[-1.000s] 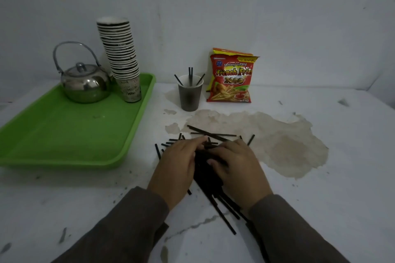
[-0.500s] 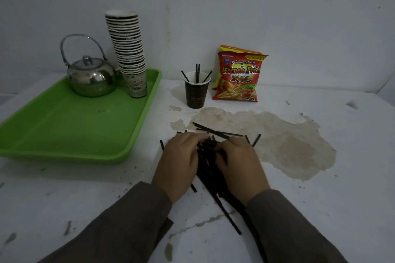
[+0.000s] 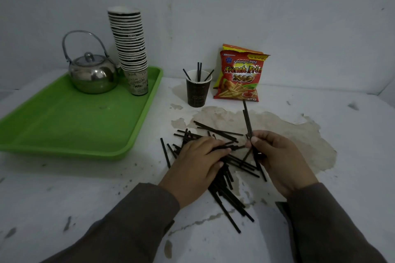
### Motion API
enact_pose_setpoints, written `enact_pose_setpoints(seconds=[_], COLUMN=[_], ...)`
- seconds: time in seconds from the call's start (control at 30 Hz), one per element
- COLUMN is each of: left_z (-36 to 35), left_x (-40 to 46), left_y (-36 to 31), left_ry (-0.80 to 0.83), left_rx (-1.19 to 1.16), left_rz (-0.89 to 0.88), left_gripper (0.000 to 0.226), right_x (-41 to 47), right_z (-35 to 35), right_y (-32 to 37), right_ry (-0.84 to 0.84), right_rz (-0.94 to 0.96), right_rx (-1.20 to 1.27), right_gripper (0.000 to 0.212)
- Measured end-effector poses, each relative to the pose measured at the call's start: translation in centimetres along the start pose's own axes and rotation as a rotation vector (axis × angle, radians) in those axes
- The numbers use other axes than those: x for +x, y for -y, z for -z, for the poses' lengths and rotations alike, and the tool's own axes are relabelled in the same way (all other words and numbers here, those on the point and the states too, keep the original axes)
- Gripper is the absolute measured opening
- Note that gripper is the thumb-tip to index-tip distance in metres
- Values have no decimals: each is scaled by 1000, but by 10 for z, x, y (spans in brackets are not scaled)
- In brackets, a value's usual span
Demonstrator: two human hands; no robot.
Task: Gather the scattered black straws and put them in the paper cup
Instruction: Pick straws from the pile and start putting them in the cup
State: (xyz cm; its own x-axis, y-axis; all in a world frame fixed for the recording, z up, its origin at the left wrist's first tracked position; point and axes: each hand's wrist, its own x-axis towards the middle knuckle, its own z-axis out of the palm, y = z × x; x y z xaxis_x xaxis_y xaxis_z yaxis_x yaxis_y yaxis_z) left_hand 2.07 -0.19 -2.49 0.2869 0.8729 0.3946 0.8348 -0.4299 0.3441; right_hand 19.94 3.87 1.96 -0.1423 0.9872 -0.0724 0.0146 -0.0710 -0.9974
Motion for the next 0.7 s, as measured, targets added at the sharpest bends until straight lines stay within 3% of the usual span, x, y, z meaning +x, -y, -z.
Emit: enact_pose_setpoints(seconds=[0.17,0.43,0.7], left_z=[-5,-3,14], left_x=[9,14,11], left_y=[-7,-8,-11], left_ry=[-4,22,-131], left_rx=[63,130,23], left_rz=[-4,-31,98], left_gripper=[30,28,16], right_x=[1,0,-2], right_z=[4,0,0], right_y=[2,0,4], right_ry=[18,33,37], right_rz=[-21,15,86], right_rx=[121,108,223], right_gripper=[23,18,15])
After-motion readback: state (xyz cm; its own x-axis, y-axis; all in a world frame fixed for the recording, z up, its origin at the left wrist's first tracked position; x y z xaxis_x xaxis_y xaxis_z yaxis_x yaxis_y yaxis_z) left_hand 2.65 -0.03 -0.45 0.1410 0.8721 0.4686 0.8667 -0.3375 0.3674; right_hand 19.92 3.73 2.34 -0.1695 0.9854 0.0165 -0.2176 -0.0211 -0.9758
